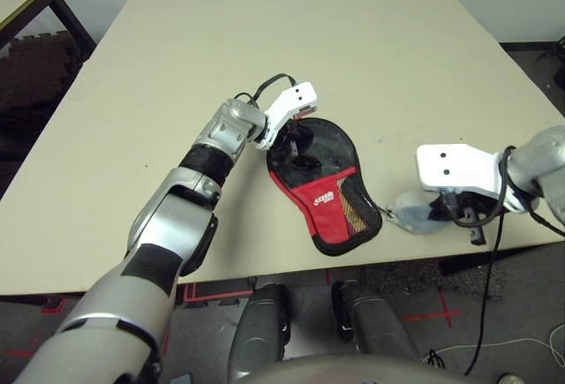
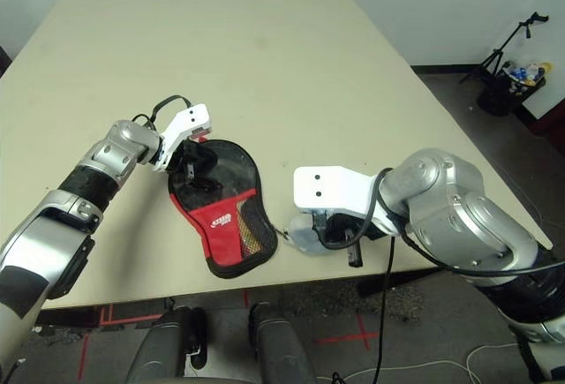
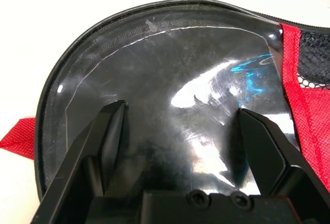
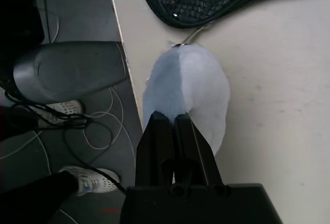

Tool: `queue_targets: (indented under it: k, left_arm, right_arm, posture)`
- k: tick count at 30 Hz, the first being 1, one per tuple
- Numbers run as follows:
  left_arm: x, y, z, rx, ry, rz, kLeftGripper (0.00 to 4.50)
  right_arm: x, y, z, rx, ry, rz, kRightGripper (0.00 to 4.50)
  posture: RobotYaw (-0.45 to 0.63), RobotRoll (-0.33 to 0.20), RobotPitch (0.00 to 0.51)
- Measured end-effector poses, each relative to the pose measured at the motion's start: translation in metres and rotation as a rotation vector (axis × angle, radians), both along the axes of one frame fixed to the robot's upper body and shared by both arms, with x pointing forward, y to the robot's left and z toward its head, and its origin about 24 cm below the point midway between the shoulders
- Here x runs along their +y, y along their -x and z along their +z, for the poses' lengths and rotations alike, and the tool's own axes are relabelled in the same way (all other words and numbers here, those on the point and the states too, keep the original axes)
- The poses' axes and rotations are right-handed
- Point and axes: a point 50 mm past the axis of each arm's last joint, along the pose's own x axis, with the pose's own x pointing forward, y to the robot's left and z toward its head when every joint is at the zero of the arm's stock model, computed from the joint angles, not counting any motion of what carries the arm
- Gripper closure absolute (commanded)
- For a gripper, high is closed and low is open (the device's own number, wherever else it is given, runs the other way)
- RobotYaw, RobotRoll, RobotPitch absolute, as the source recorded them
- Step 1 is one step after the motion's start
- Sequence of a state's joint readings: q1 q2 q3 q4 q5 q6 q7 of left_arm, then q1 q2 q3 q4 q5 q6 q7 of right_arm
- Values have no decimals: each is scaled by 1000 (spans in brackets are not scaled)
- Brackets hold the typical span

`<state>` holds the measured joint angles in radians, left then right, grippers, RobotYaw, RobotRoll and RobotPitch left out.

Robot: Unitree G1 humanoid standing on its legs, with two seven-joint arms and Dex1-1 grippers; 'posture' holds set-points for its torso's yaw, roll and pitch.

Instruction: Store the ping-pong paddle in its case and zip it.

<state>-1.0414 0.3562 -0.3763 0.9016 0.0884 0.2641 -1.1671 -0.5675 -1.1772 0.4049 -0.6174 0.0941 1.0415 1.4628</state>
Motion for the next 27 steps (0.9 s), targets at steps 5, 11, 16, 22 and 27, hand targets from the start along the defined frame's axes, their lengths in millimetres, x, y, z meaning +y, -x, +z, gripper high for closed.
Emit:
queue_targets:
  k: [5,11,16,22,27]
  left_arm:
    - [5,0,6,3,34,38,0]
    - [61,9,43,-23,262,301,0]
    - [95,10,52,-190,399,534,0]
    - [144,13,43,-484,474,856,0]
    - [174,24,31,-653,489,1041,0]
  right_arm:
    - [-1,-10,6,-5,-77,-84,3403]
    - [-31,-43,70,-94,-421,-412,1431]
    - [-48,-81,73,-244,-692,-669,49]
    - [-63,-129,29,-535,-925,-986,49]
    - [-69,-149,-17,-699,-953,-1155,49]
  posture:
    - [-204,0,163]
    - [-156,0,155]
    - [-131,0,154]
    - [-97,0,161]
    - [-88,0,172]
